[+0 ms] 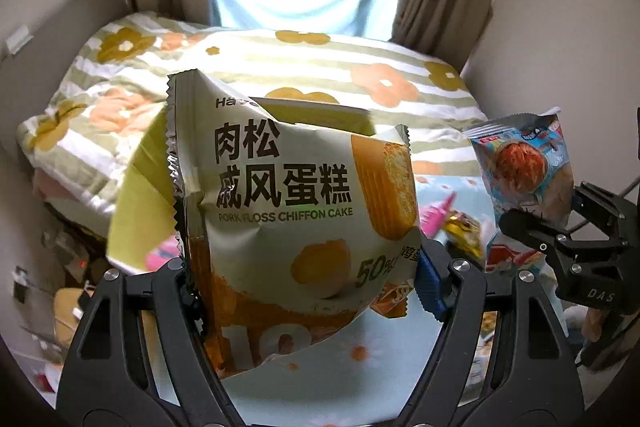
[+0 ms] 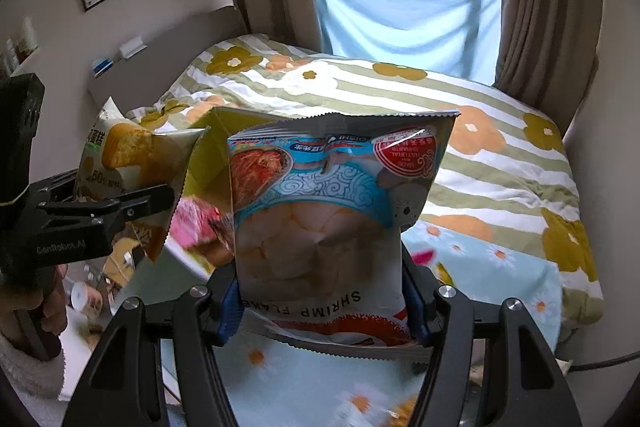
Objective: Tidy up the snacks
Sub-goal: 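Carry both packets over the yellow box and open both tools to release them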
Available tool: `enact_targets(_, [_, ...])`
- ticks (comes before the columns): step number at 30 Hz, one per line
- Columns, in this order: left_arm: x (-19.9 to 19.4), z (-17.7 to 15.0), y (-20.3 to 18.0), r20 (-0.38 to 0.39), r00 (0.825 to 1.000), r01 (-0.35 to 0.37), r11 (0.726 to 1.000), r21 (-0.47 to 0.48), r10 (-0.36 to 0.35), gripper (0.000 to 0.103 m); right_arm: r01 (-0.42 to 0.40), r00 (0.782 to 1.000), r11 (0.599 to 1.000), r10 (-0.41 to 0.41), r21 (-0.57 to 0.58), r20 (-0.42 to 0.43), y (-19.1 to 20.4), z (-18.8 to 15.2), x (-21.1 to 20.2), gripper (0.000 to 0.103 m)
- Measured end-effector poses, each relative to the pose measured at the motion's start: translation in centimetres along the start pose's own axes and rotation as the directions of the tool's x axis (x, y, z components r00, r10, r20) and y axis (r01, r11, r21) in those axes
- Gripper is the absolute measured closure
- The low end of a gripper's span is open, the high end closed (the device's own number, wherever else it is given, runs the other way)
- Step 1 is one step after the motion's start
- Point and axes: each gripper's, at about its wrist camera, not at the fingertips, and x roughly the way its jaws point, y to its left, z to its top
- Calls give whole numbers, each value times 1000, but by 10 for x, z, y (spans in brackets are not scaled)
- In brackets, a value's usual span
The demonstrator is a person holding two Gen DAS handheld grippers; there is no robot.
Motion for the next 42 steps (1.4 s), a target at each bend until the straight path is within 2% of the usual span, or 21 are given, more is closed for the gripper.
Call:
enact_targets(7, [37,43,66,-47,999,23,999,34,-21,28,30,999,996,-27,87,-36,40,36,54,43])
enact_targets(13, [81,66,96,-118,992,51,996,77,-42,28,72,994,986,-59,153,-87,57,51,91,43])
enact_targets(19, [121,75,102,-201,979,68,990,121,-43,25,105,987,975,-79,197,-137,58,52,114,43])
enact_targets(21, [133,76,103,-218,975,65,990,128,-36,6,111,985,973,-81,201,-152,57,51,121,43])
enact_targets(23, [137,76,102,-216,976,65,989,133,-35,0,113,983,971,-79,209,-166,54,51,126,43])
enact_targets(27, [146,70,105,-249,968,19,989,149,19,0,96,982,972,-57,216,-181,49,52,137,43])
enact_targets(30, [145,66,112,-262,965,6,993,120,26,0,81,981,973,-40,216,-189,48,54,142,43])
enact_targets(33, [148,64,114,-265,963,-17,991,131,51,0,66,983,973,-25,223,-181,48,57,141,43])
enact_targets(42, [155,67,110,-245,967,-28,990,136,61,0,52,985,981,-20,184,-169,48,73,130,43])
